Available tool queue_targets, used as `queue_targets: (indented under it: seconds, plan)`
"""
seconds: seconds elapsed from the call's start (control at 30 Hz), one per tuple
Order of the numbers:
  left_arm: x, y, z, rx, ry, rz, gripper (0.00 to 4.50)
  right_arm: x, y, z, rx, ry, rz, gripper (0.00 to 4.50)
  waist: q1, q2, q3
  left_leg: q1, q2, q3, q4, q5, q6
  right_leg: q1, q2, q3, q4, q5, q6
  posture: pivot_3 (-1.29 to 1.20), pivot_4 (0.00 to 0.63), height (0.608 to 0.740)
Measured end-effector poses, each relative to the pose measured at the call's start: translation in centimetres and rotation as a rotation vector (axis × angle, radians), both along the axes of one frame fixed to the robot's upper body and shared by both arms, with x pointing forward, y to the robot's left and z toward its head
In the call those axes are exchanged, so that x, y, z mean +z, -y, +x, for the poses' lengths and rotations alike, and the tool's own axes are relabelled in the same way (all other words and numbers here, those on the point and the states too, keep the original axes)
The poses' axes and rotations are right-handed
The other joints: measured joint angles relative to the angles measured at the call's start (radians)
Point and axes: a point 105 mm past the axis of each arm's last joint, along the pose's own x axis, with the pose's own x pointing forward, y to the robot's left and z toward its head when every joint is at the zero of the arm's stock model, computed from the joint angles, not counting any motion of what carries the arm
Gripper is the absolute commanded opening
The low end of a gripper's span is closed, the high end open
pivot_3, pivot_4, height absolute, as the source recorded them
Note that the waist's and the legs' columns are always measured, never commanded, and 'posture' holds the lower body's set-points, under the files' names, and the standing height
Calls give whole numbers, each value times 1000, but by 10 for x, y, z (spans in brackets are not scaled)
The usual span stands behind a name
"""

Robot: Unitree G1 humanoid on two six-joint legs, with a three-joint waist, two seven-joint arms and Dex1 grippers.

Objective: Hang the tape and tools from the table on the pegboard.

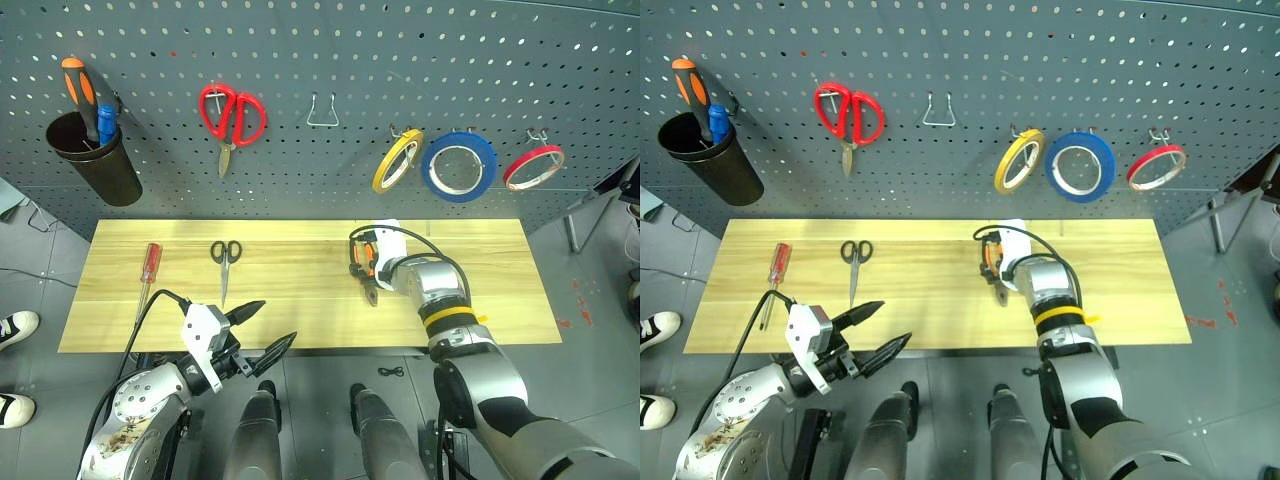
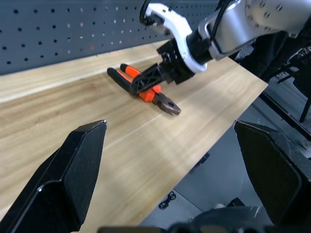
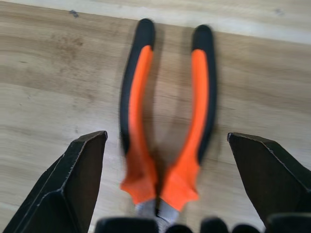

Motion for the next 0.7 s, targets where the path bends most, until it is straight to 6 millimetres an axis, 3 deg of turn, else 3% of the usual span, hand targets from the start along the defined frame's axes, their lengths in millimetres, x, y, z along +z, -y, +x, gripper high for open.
queue_targets:
  seconds: [0.17,0.33,0.37,0.57,0.7]
  plan:
    - [0,-1,0,0,-1,0,4500,-1,2,8,-6,12,-12,4441,0,0,0,0,0,0,0,0,0,0,0,-1,0,0,0,187,363,740]
    - [1,-2,0,5,2,0,4500,-3,2,10,-2,22,-14,2969,0,0,0,0,0,-1,0,0,0,0,0,-1,0,0,0,191,360,740]
    - [0,-2,0,5,1,0,4500,-3,2,10,0,25,-12,2868,0,0,0,0,0,-1,0,0,0,0,0,-1,0,0,0,191,360,740]
    - [0,-2,0,11,0,-2,4500,-3,-4,8,34,32,11,2868,0,0,0,0,0,-2,0,0,0,0,0,-2,0,0,-1,191,362,740]
    - [2,-1,-2,16,7,-14,4500,3,-20,-10,178,79,62,2868,4,3,2,-2,0,-3,-2,0,0,-1,0,-4,0,-1,-2,190,360,740]
